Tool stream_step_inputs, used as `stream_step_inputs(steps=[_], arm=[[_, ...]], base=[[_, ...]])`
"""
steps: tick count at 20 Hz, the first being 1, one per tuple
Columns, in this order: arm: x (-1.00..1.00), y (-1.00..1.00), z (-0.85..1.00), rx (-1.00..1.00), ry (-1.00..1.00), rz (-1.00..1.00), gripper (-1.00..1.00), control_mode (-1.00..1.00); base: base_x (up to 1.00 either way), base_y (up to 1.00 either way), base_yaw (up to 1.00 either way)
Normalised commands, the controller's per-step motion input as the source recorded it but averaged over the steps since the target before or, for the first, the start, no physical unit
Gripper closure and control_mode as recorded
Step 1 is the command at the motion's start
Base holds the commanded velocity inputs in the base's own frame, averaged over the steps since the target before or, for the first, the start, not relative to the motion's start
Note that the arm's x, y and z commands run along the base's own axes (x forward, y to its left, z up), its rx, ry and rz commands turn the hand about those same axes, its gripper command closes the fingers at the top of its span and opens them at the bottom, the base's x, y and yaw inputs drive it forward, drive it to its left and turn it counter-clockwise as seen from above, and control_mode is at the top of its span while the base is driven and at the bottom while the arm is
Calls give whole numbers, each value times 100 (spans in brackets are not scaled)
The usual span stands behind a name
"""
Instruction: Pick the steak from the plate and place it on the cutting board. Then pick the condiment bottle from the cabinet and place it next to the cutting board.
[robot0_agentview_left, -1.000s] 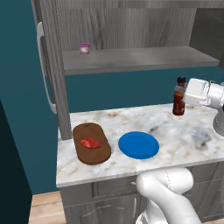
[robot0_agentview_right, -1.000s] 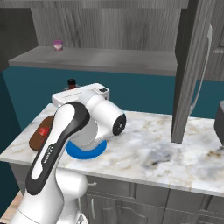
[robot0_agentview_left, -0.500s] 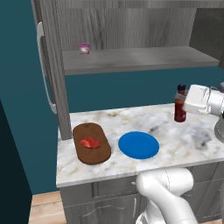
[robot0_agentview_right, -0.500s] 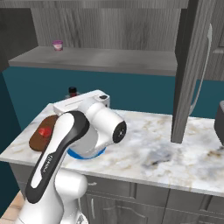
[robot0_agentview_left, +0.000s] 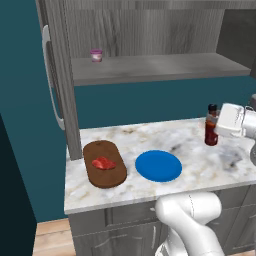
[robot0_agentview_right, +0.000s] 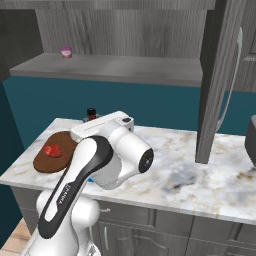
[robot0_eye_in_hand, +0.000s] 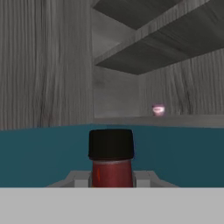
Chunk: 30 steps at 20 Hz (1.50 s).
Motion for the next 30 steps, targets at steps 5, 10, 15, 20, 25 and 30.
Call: stream_step_inputs(steps=[5,10,15,20,25,30], arm=[[0,-16,-19,-1,0,0,100,-100],[0,-8,-30,0,0,0,100,-100],[0,-11,-34,0,0,1,100,-100],[0,-9,-31,-1,0,0,100,-100],[-8,-13,-25,-2,0,0,100,-100],[-8,-12,-24,-2,0,0,100,-100]], base=[[0,0,0],[0,0,0],[0,0,0],[0,0,0],[0,0,0],[0,0,0]])
